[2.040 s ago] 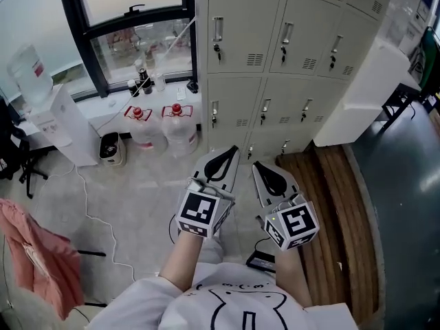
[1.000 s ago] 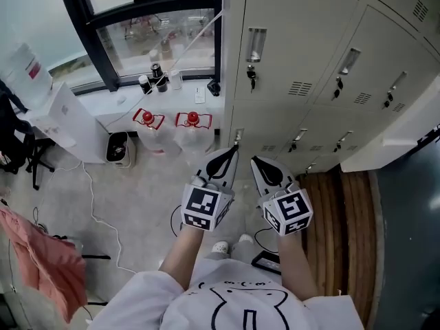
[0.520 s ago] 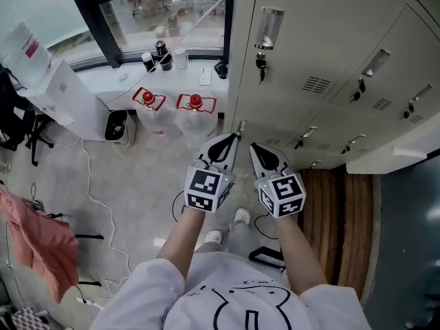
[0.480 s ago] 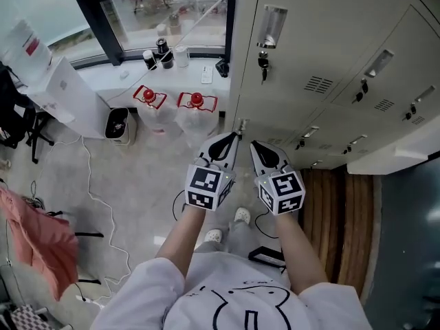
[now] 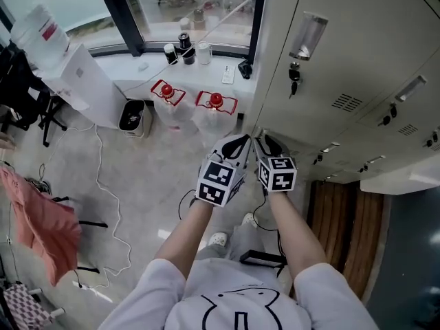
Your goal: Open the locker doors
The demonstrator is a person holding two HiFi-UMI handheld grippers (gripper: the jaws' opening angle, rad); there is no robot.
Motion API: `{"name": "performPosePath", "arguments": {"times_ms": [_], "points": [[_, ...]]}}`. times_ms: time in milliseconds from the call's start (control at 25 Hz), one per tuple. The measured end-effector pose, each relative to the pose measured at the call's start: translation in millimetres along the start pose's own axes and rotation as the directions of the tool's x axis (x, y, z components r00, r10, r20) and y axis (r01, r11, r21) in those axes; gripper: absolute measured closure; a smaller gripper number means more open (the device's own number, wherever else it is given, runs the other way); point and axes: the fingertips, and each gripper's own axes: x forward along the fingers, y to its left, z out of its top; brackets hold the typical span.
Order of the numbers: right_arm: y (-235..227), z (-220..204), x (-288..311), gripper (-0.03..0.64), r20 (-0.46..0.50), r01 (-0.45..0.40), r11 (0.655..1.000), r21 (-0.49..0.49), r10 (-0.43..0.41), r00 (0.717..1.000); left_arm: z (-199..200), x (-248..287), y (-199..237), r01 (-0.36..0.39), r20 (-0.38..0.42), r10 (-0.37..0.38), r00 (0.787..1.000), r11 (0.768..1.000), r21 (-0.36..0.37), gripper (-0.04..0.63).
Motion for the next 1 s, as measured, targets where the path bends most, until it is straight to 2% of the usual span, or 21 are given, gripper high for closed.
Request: {"name": "performPosePath", "arguments": {"times_ms": [200,480,680,1000], "points": [[-16.2,-24.6,36.5,0.476,-0.069,0.04,0.999,0.019,-0.039,0.997,-7.4,-1.0,14.0,-0.02,-0.017,0.02,1.0,1.0,-0.019,0.575],[-25.9,-34.9,66.3,0.478,-0.102,0.076,0.997,0.015,-0.075,0.992,-17.9,-13.8,19.6,-0.024,-0.056,0.025,0.998,1.0,0.02,0.575],[-27.4,-33.5,64.8,0.518,-0.098,0.1,0.994,0.034,-0.096,0.99,-15.7,-22.7,20.9,-0.031,-0.052,0.033,0.998,0.999,0.027,0.575],[-12.4,-45.1,44.6,0.508,-0.122,0.105,0.994,0.031,-0.101,0.987,-16.4,-33.0,15.8,-0.021,-0.048,0.023,0.999,0.999,0.031,0.575]]}}
